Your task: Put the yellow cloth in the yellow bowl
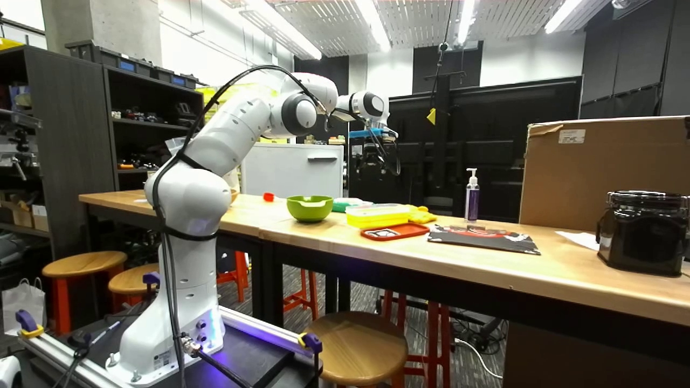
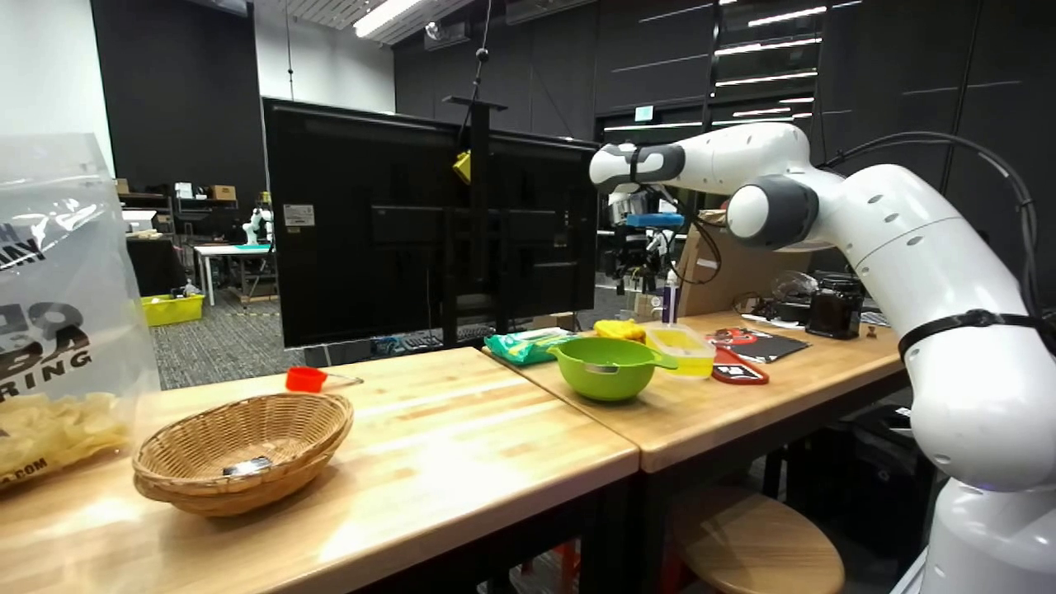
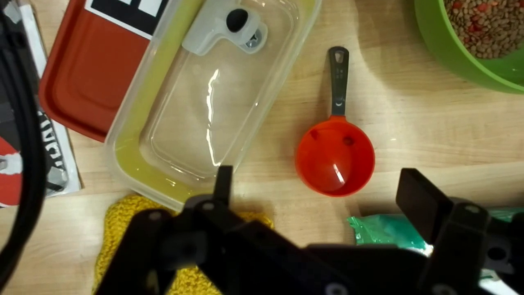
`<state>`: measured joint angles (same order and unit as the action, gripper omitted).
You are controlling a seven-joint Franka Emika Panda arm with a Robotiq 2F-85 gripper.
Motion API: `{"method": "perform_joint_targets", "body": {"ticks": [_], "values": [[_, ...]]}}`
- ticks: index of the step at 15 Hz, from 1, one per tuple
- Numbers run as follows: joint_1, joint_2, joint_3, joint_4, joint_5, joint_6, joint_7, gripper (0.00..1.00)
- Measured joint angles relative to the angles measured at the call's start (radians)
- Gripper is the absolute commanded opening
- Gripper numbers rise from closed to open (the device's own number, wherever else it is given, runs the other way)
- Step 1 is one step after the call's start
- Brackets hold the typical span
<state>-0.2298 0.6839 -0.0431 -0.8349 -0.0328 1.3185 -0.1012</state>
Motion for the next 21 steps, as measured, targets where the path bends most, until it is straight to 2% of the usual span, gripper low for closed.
{"method": "perform_joint_targets", "body": {"ticks": [7,12,16,21], "values": [[-0.022,0.09,0.027,0.056,0.116,0.206,-0.035,1.0],[-0.04,0.184,0.018,0.135,0.102,0.33,-0.106,1.0],[-0.086,0.262,0.011,0.177,0.102,0.414,-0.14,1.0],[-0.143,0.341,0.01,0.198,0.101,0.45,-0.188,1.0]]}}
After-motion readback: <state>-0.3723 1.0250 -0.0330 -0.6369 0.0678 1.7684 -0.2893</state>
